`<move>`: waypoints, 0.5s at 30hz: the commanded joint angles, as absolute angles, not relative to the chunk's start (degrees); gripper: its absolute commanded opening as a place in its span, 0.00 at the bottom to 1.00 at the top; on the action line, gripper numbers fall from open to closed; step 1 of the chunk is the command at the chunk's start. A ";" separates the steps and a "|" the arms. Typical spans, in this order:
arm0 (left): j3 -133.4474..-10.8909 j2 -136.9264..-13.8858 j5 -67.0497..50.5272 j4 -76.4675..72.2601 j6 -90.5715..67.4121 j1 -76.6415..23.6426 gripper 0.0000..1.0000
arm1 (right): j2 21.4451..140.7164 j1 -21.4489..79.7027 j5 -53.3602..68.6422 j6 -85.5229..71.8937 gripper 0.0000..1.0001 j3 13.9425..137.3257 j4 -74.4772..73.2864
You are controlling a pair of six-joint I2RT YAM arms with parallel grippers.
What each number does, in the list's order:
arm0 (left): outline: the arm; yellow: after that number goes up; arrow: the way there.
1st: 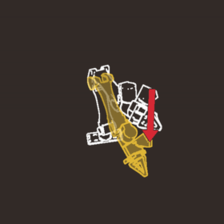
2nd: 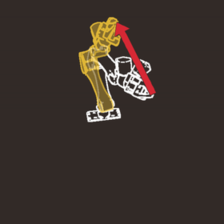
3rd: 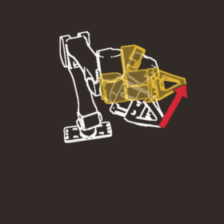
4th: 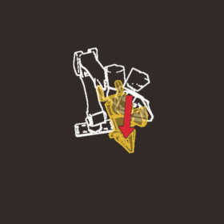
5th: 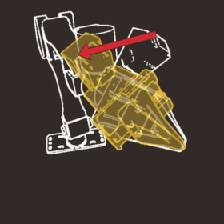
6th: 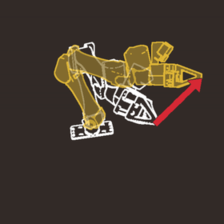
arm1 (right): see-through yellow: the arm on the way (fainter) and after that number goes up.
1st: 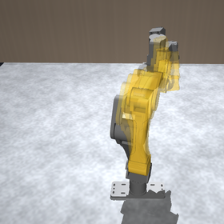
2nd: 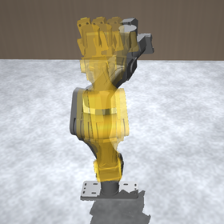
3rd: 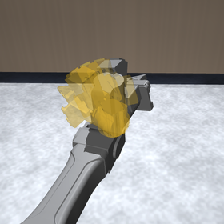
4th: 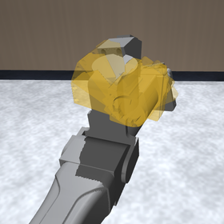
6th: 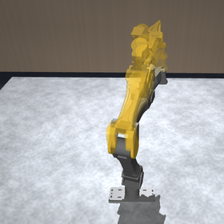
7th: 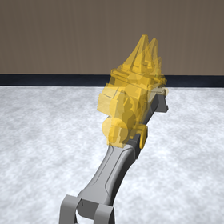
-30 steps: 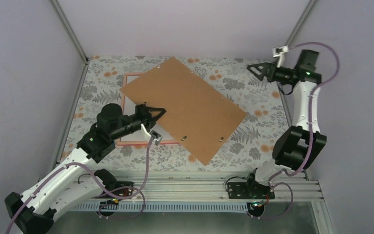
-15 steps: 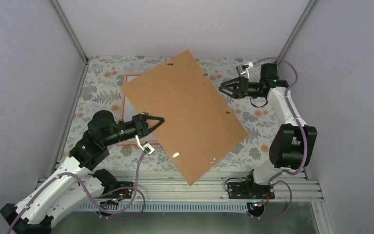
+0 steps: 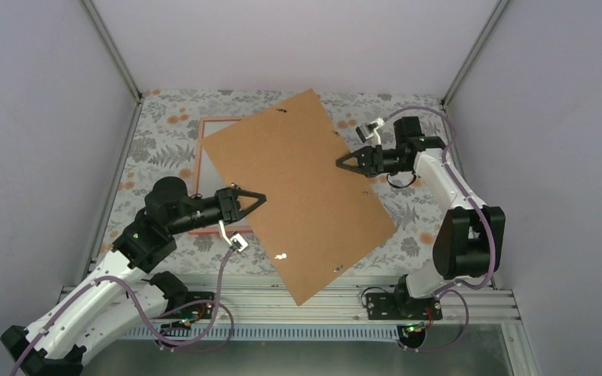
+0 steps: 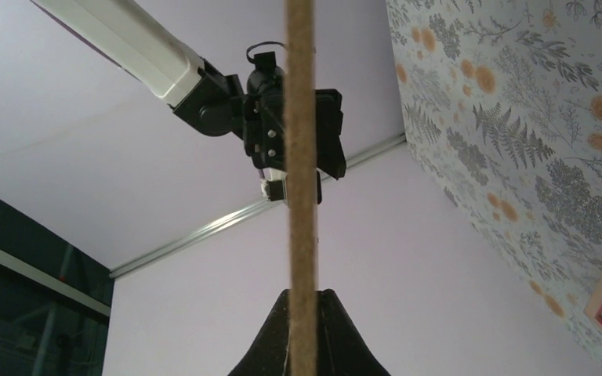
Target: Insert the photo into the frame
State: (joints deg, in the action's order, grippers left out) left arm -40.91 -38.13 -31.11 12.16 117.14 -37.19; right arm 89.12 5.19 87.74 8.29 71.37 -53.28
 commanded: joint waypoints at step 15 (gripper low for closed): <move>-37.24 -39.28 -11.44 4.29 108.46 -37.31 0.85 | 80.42 -1.11 83.76 -39.25 0.04 64.04 -5.67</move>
